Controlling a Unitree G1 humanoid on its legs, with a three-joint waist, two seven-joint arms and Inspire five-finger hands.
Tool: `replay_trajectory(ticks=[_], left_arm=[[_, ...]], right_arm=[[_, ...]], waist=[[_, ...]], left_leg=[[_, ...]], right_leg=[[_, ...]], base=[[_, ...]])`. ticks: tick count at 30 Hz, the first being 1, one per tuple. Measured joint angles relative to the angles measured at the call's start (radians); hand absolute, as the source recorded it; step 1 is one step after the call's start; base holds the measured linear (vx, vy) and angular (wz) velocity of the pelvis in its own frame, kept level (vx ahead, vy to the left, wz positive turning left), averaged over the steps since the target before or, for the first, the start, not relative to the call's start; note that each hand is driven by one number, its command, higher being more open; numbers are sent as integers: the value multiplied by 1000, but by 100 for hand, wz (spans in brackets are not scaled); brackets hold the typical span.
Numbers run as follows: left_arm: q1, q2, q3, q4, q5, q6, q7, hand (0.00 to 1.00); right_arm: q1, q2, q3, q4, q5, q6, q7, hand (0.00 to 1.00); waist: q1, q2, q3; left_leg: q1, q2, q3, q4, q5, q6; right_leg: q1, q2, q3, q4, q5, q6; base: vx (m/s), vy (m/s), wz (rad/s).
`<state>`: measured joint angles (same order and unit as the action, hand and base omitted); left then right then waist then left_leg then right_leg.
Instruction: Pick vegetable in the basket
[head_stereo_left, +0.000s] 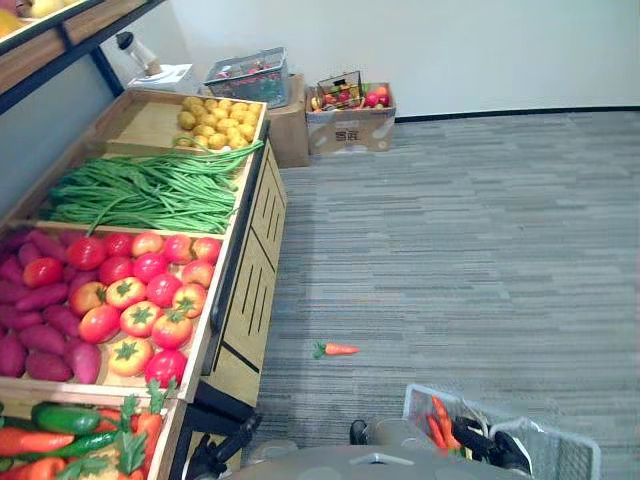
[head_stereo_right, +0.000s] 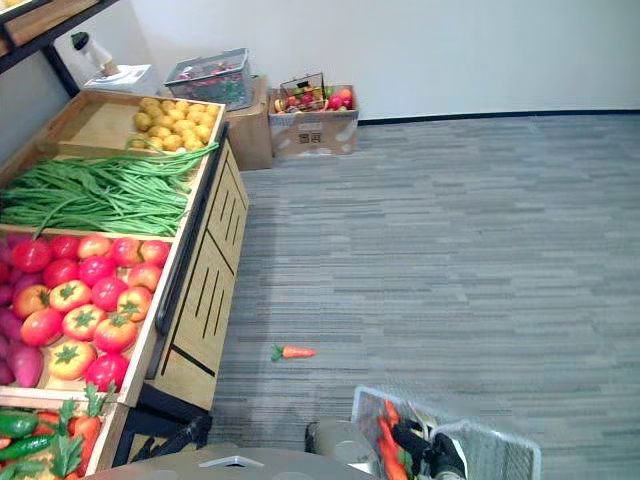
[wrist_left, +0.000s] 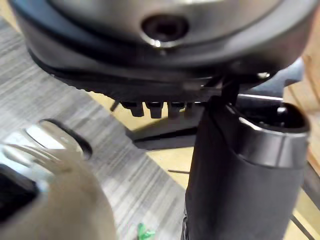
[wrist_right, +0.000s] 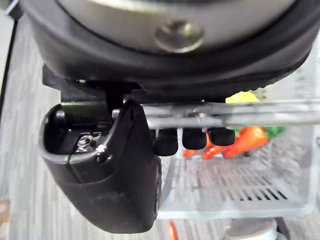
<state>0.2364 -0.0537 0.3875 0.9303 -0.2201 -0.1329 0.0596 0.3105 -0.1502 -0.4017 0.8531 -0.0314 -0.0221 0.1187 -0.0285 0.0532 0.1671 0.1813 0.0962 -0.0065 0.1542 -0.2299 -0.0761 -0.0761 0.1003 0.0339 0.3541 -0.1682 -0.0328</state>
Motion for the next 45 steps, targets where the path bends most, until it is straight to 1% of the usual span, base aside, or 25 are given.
replay_trajectory(ticks=[5, 8, 10, 12, 15, 21, 24, 26, 27, 29, 30, 32, 33, 34, 35, 36, 37, 38, 39, 40, 41, 42, 43, 44, 45], left_arm=[[-15, 7, -35, -7, 5, -3, -11, 100], [-15, 23, -36, 4, 5, -2, -15, 100], [-15, 37, -38, 9, 5, 1, -47, 100], [-15, 46, -37, 8, 4, 2, -66, 100], [-18, 53, -37, 2, 4, 2, -89, 100], [-35, 53, -28, 11, 15, 2, -64, 100], [-39, 53, -28, 11, 23, 2, -53, 100], [-44, 54, -28, 7, 21, 2, -50, 100], [-46, 62, -28, -3, 19, 2, -50, 100], [-52, 82, -30, -8, 20, 2, -41, 100], [-53, 94, -32, -5, 22, 2, -32, 100], [-53, 104, -41, 4, 24, 4, -24, 100], [-48, 106, -47, 4, 27, 4, -18, 100], [-44, 111, -47, 4, 27, 6, -11, 100], [-38, 112, -45, 3, 27, 6, -9, 100], [-32, 112, -37, 2, 28, 4, -7, 100], [-30, 120, -26, 9, 29, 10, -4, 100], [-32, 110, -25, 15, 32, 15, -6, 100], [-33, 101, -26, 12, 37, 14, -10, 100], [-37, 90, -29, 6, 40, 13, -16, 100], [-44, 83, -35, 8, 49, 11, -16, 100], [-28, 95, -34, 8, 62, 6, -15, 100], [-35, 100, -28, 21, 69, 6, -15, 100], [-32, 91, -29, 26, 72, 8, -16, 100], [-33, 79, -28, 26, 72, 7, -16, 100]], right_arm=[[31, 7, 0, 50, 0, 13, -1, 0], [26, 11, 7, 52, 2, 12, -1, 0], [25, 17, 19, 56, 3, 12, -1, 0], [14, 30, 22, 56, 3, 11, -1, 0], [-7, 46, 38, 57, 9, 9, 0, 0], [-59, 44, 62, 62, 9, 3, 0, 0], [-87, 36, 68, 62, 9, -8, 0, 0], [-106, 38, 74, 59, 9, -8, 0, 0], [-117, 45, 84, 52, 11, -9, 1, 0], [-122, 63, 92, 38, 19, -10, 1, 0], [-119, 79, 92, 22, 20, -11, 0, 0], [-108, 99, 99, 4, 30, -12, 1, 0], [-88, 109, 99, 4, 32, -10, 3, 0], [-63, 108, 98, 4, 38, -7, 3, 0], [-54, 106, 97, 3, 39, -7, 3, 0], [-46, 102, 97, 3, 39, -7, 2, 0], [-43, 94, 96, 11, 38, -6, 1, 0], [-55, 81, 95, 12, 38, -6, 1, 0], [-61, 73, 95, 9, 38, -6, 2, 0], [-71, 64, 96, -4, 38, -9, 4, 0], [-83, 62, 97, -3, 37, -9, 6, 0], [-85, 67, 95, 9, 37, -7, 3, 0], [-90, 61, 93, 17, 38, -8, 8, 0], [-92, 64, 83, 24, 37, -6, 1, 0], [-90, 61, 76, 29, 37, -6, 2, 0]], waist=[[-4, -4, -2], [0, -20, -6], [2, -34, -14], [4, -37, -23], [22, -51, -26], [29, -65, -19], [47, -68, -19], [57, -74, -17], [60, -79, -14], [55, -115, 15], [50, -116, 30], [51, -110, 55], [49, -123, 64], [48, -127, 66], [47, -127, 66], [47, -129, 66], [47, -138, 72], [51, -118, 78], [51, -109, 77], [50, -96, 81], [47, -86, 84], [53, -107, 68], [54, -96, 67], [50, -67, 58], [46, -57, 55]], left_leg=[[23, 1, -1, -41, 30, -5], [37, -17, 1, -56, 35, -1], [39, -24, 1, -57, 37, 3], [39, -29, 1, -61, 40, 6], [38, -32, 3, -72, 45, 15], [35, -33, 9, -78, 52, 19], [31, -31, 42, -88, 50, 20], [15, -30, 64, -84, 27, 27], [4, -34, 82, -68, 15, 34], [-3, -48, 97, -10, -24, 45], [-1, -46, 95, 34, -53, 47], [4, -25, 96, 96, -95, 44], [27, -21, 81, 121, -111, 42], [57, -13, 61, 126, -124, 39], [68, -5, 51, 134, -133, 35], [75, 2, 39, 150, -148, 24], [91, 15, 34, 162, -168, -9], [90, 38, 42, 163, -164, -7], [91, 53, 45, 149, -151, 1], [107, 62, 43, 118, -136, -6], [121, 71, 54, 76, -129, -19], [125, 59, 63, 52, -129, -28], [141, 71, 60, 45, -135, -38], [144, 100, 63, 33, -123, -39], [146, 106, 62, 28, -110, -42]], right_leg=[[24, 5, 14, -38, 9, 2], [33, -10, 25, -51, 14, 2], [59, -23, 25, -95, 35, 5], [69, -28, 26, -119, 50, 8], [82, -29, 32, -160, 75, 10], [94, -24, 42, -209, 92, 12], [70, -14, 77, -213, 93, 13], [27, -7, 95, -169, 82, 10], [-10, -9, 104, -102, 57, 22], [-48, -16, 100, 14, 0, 45], [-63, -24, 76, 92, -19, 64], [-130, -34, -11, 289, -16, 77], [-185, -80, -80, 473, -32, 64], [-202, -138, -121, 591, -46, 41], [-202, -162, -127, 607, -48, 38], [-196, -193, -124, 558, -42, 43], [-117, -199, -140, 416, -37, 60], [-91, -182, -153, 378, -43, 51], [-99, -175, -152, 389, -41, 47], [-159, -171, -148, 461, -21, 49], [-201, -168, -123, 415, -93, 70], [-190, -178, -82, 209, -21, 84], [-180, -163, -104, 211, -9, 74], [-167, -134, -113, 187, -8, 68], [-168, -130, -120, 188, -17, 59]], base=[[73, 22, -8], [80, 103, -3], [76, 121, 7], [61, 113, -2], [48, 80, -4], [-7, 27, -3], [-25, 38, -33], [-6, 37, -44], [8, 3, -32], [6, -20, -19], [9, -35, -4], [34, -43, 12], [114, -42, 42], [215, -70, 51], [211, -66, 47], [349, -138, 38], [285, -128, 28], [250, -133, 9], [117, -134, -7], [121, -171, -11], [113, -201, -16], [86, -163, -15], [100, -151, -12], [126, -180, -1], [132, -216, 3]])
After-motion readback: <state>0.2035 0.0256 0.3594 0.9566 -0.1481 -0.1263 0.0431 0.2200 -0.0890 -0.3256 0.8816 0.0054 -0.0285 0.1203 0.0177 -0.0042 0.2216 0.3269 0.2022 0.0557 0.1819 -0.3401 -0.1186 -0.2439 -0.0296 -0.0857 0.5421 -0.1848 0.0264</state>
